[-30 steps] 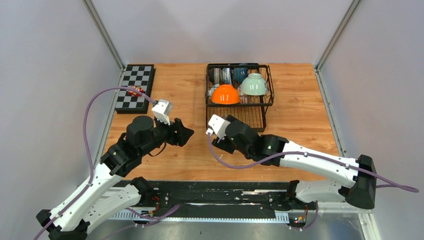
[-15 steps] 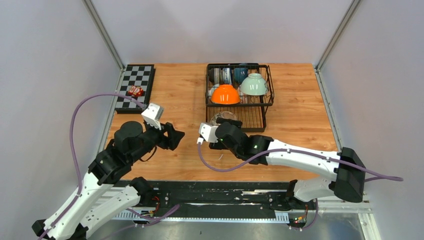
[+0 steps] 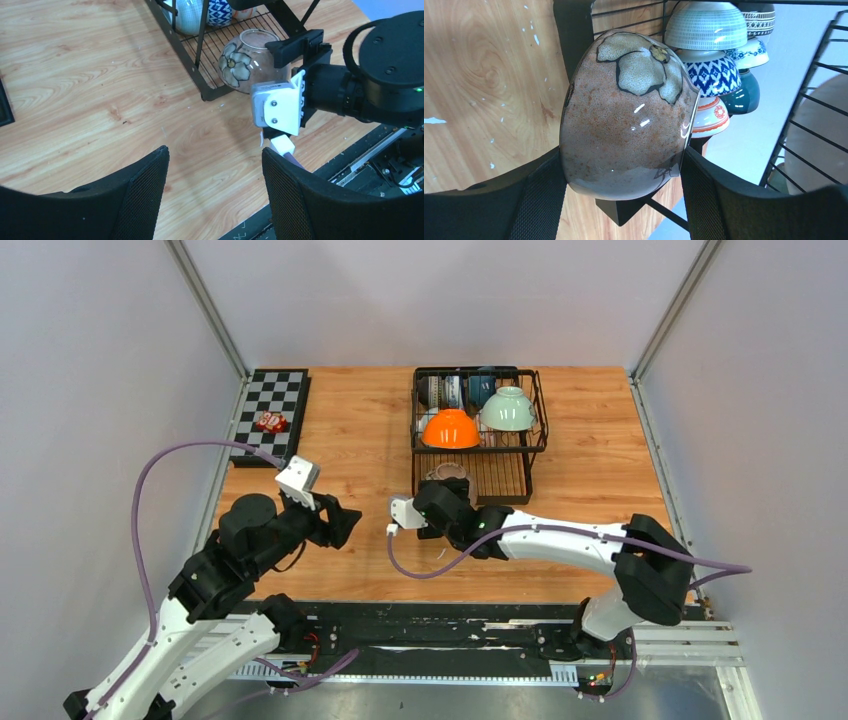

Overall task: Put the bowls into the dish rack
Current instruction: Turn the bowl upside down on the dish rack.

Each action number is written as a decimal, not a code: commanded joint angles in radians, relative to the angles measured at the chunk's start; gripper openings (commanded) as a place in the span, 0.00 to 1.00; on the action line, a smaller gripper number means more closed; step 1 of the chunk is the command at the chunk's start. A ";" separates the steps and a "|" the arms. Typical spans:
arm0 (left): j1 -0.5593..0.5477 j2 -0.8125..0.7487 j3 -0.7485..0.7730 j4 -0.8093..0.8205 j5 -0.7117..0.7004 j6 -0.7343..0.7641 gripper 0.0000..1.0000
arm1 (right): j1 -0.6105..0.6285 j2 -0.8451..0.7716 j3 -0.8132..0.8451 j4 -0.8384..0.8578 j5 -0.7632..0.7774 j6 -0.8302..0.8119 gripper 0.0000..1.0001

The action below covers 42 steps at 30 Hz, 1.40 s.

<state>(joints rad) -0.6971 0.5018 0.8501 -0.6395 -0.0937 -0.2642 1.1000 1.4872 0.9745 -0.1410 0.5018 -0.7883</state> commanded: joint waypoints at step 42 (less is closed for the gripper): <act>0.001 -0.014 -0.051 -0.013 -0.018 0.028 0.71 | -0.134 0.160 0.107 0.019 0.004 -0.017 0.34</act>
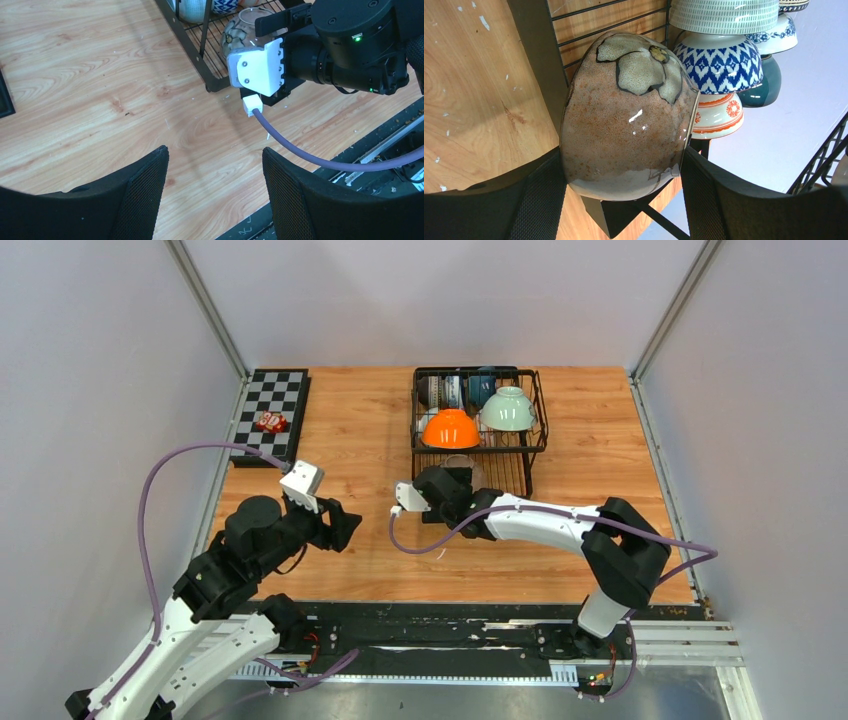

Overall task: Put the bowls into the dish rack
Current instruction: Turn the bowl upside down on the dish rack.

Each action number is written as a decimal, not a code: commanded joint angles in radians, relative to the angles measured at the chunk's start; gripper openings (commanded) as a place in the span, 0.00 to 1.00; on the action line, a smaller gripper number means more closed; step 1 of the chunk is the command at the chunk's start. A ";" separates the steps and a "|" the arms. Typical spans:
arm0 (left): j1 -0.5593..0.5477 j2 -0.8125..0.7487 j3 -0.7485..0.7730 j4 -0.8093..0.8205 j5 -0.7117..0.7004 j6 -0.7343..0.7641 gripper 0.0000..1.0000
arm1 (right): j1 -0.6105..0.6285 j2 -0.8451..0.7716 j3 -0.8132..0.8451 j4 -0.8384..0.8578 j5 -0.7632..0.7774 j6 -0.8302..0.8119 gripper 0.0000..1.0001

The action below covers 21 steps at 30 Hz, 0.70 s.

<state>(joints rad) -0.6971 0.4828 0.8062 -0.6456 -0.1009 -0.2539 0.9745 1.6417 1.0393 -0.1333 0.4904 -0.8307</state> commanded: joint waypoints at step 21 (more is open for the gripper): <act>0.001 0.010 -0.006 -0.007 -0.017 0.027 0.71 | -0.007 -0.005 0.064 -0.032 0.005 0.053 0.78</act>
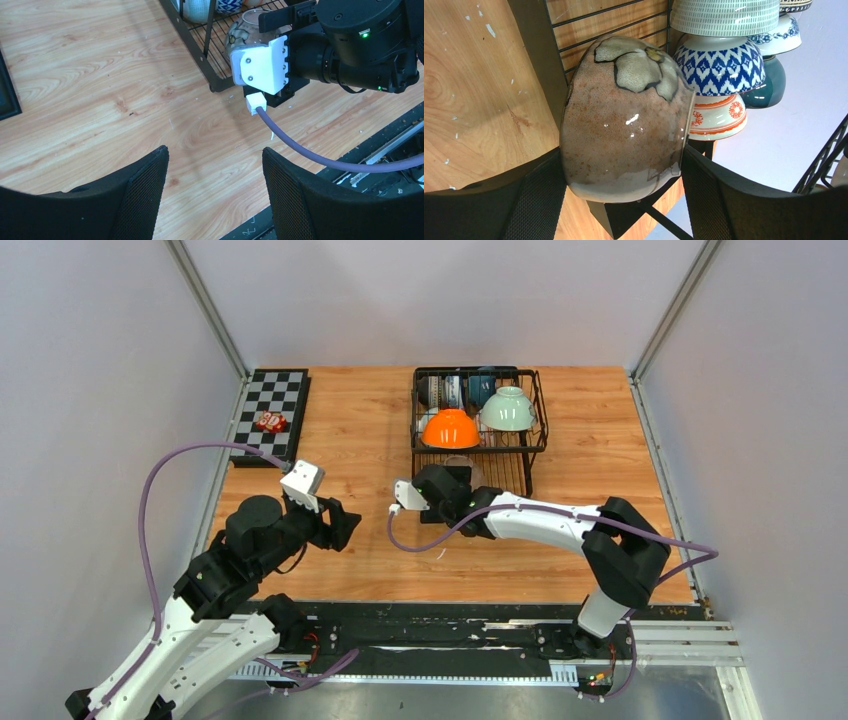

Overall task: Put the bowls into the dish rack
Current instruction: Turn the bowl upside down on the dish rack.

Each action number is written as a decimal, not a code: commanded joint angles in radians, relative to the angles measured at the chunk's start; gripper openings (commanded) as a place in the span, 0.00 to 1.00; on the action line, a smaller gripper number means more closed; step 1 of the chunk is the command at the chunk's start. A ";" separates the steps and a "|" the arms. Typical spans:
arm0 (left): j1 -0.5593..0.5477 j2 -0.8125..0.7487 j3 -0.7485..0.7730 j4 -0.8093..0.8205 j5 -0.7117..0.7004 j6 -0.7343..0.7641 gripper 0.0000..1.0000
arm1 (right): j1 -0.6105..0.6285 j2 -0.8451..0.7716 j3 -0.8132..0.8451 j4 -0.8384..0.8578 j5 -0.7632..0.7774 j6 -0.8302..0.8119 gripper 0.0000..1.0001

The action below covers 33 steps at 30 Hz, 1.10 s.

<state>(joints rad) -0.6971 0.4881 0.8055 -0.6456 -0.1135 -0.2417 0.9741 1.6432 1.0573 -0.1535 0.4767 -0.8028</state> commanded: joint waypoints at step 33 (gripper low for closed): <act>0.000 0.012 -0.005 -0.011 -0.013 0.016 0.71 | 0.043 -0.051 0.038 -0.099 -0.006 0.095 0.89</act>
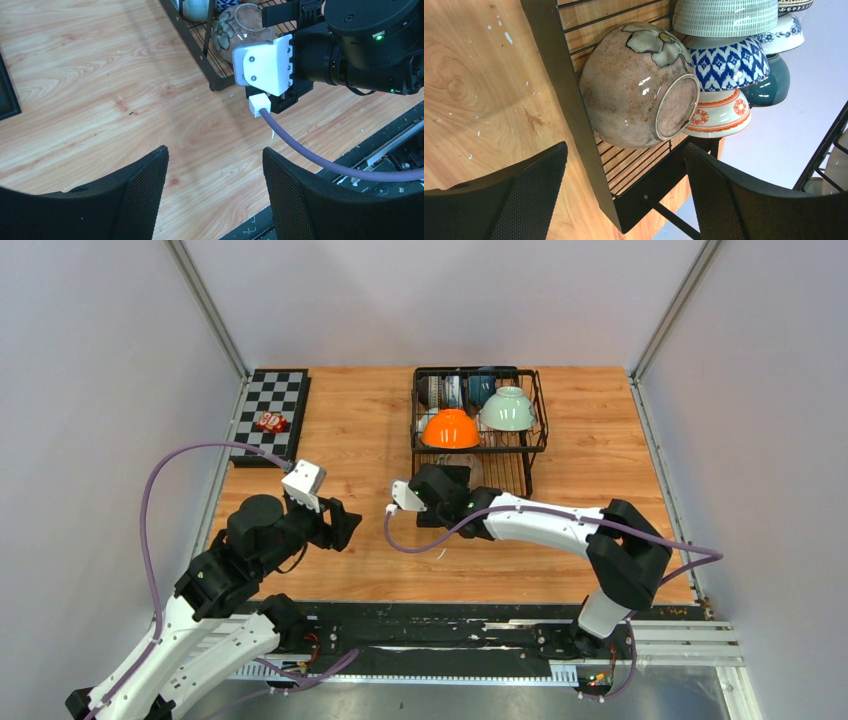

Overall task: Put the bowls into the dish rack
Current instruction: Turn the bowl upside down on the dish rack, then move the dish rack to the center of the board.

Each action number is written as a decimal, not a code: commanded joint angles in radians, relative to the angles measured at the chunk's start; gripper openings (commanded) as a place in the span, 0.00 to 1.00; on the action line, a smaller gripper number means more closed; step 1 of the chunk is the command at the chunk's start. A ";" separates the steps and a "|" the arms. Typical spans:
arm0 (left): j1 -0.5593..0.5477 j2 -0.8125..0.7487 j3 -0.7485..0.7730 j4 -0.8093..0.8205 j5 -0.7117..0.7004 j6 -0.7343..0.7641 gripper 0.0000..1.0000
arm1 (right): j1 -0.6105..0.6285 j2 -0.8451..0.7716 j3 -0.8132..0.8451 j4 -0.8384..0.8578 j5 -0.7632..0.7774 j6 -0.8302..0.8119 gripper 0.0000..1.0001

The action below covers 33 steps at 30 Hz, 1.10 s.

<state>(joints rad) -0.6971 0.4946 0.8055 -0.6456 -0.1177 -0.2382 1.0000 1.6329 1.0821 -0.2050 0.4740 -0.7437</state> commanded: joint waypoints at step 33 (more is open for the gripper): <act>0.001 0.053 0.003 -0.028 -0.076 -0.010 0.81 | 0.037 -0.501 -0.216 -0.046 -0.247 0.677 0.98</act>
<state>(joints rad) -0.6971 0.5343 0.8055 -0.6552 -0.1696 -0.2424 1.0271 1.1900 0.8989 -0.2562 0.2771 -0.2340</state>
